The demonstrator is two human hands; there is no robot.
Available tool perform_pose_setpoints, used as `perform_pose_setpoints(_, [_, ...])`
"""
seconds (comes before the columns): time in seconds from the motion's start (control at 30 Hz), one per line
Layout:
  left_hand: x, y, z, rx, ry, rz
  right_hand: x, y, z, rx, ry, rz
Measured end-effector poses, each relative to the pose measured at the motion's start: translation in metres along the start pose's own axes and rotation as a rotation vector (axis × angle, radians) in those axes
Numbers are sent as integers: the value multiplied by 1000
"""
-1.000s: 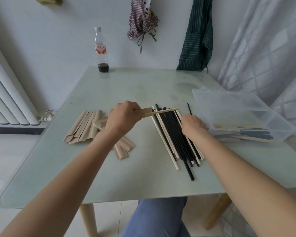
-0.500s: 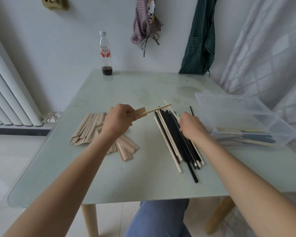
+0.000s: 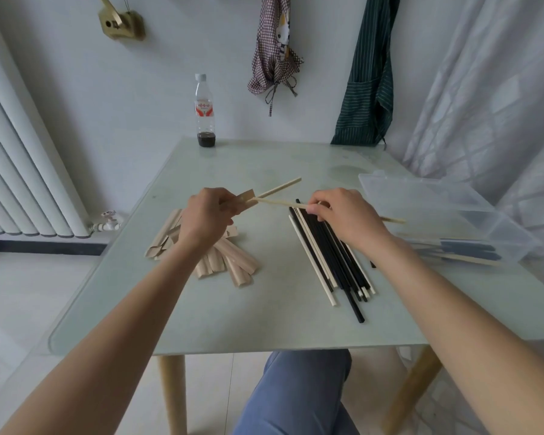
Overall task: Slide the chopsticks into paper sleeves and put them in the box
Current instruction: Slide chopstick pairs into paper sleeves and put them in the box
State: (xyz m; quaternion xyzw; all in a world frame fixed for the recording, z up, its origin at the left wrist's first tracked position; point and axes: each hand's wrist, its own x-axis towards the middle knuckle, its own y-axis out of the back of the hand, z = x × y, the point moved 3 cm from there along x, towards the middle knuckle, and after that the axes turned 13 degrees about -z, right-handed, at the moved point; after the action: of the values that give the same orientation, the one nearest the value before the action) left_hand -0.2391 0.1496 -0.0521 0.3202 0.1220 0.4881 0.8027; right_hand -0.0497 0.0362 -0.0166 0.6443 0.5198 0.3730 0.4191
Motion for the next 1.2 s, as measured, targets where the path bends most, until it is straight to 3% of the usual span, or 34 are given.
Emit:
perform_pose_setpoints(0.27, [-11,5,14,97,-98,-79,0,9,-2,-123,9,14])
perform_pose_setpoints(0.47, [-12,3,17,115,-138,-141,-6,12,-5,-76,73,-45])
perform_pose_setpoints(0.97, [-21,-2,29,134,-206,-204,-4,14,-9,27,152,94])
perform_pose_setpoints(1.2, [-21,-6,40,177,-235,-209,-3,7,-11,79,157,83])
